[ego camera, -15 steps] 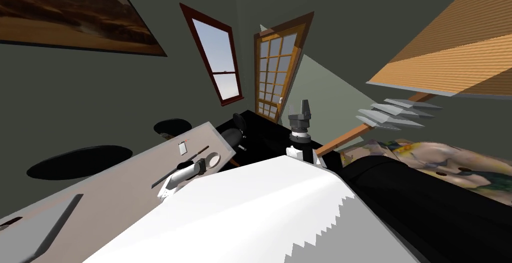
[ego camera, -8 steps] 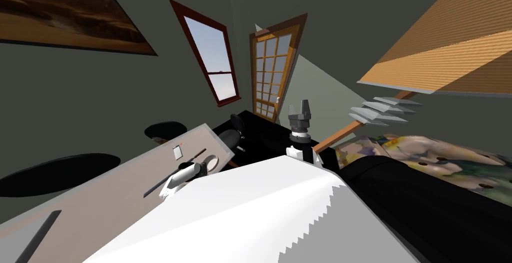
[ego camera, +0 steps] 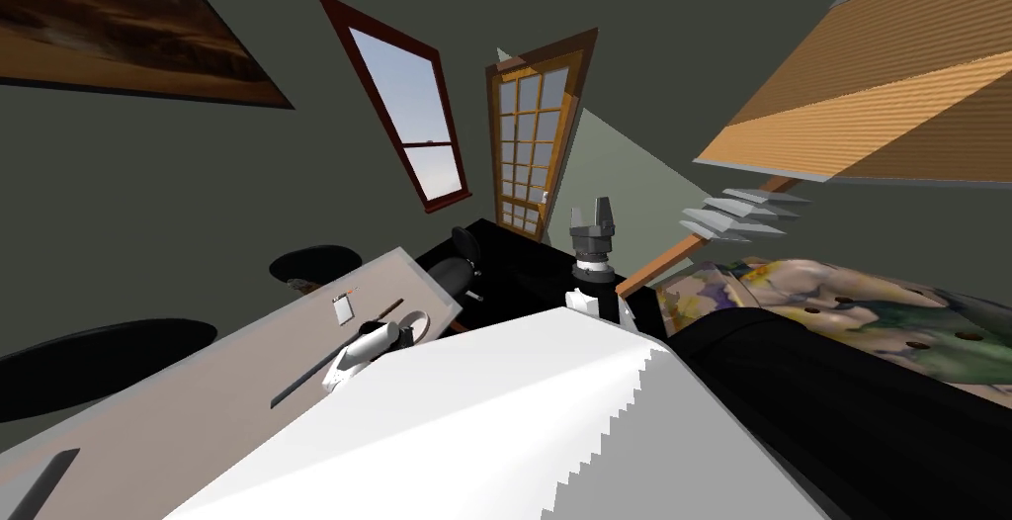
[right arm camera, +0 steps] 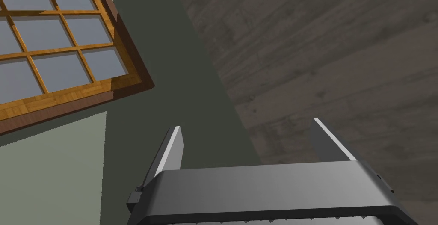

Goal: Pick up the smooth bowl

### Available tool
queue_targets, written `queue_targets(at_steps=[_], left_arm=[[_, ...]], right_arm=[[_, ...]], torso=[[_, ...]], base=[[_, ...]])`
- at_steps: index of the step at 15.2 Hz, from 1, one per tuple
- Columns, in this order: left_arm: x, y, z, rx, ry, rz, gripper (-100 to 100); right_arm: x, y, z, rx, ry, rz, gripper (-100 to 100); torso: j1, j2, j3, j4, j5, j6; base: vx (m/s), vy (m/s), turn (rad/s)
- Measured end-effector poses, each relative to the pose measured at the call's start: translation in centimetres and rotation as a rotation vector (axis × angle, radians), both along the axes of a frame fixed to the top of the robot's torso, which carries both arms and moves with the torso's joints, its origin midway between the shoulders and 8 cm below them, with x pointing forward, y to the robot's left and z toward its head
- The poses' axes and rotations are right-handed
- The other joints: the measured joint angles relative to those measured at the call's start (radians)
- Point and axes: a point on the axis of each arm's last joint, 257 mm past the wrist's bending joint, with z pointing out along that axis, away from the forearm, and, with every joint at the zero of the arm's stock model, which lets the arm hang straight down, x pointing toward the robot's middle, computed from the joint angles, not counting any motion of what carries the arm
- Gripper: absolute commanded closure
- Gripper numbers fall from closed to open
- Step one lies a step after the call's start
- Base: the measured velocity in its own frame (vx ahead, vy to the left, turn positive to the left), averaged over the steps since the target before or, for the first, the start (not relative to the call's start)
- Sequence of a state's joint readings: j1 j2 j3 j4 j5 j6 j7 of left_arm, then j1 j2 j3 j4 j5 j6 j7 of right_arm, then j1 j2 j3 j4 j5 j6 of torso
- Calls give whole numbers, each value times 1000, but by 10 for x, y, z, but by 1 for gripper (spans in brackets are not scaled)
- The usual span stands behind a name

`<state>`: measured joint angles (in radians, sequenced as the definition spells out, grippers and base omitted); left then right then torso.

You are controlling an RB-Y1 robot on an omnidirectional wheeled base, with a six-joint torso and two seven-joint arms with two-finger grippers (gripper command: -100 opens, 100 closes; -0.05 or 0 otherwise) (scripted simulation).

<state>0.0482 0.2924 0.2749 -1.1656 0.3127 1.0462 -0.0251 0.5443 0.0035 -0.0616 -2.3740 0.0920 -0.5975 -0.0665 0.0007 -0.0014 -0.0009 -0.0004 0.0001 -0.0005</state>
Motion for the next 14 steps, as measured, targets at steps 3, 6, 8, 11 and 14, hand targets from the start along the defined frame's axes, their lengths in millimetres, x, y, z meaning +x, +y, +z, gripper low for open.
queue_targets(at_steps=[3, 6, 8, 11, 14], left_arm=[[-2, -5, -10, 0, -1, 1, -100], [-3, -7, -14, 1, -4, 1, 100], [-4, -8, -14, 0, -1, 1, 100], [-2, -6, -11, 2, -4, 1, 100], [1, 1, 1, 3, -5, 0, 100]], right_arm=[[0, 0, 0, 0, 0, 0, 0], [0, 0, 0, 0, 0, 0, 0], [0, 0, 0, 0, 0, 0, 0], [0, 0, 0, 0, 0, 0, 0], [0, 0, 0, 0, 0, 0, 0]], torso=[[1, 0, 0, 0, 0, 0], [0, 0, 0, 0, 0, 0], [-1, 0, 0, 1, 0, 1], [-2, 1, 1, 1, -1, 1], [-5, 3, 2, 2, -2, 0]], base=[[20, 36, -2], [6, 9, -2], [0, 0, 0], [-13, -21, 0], [-20, -40, 5]])
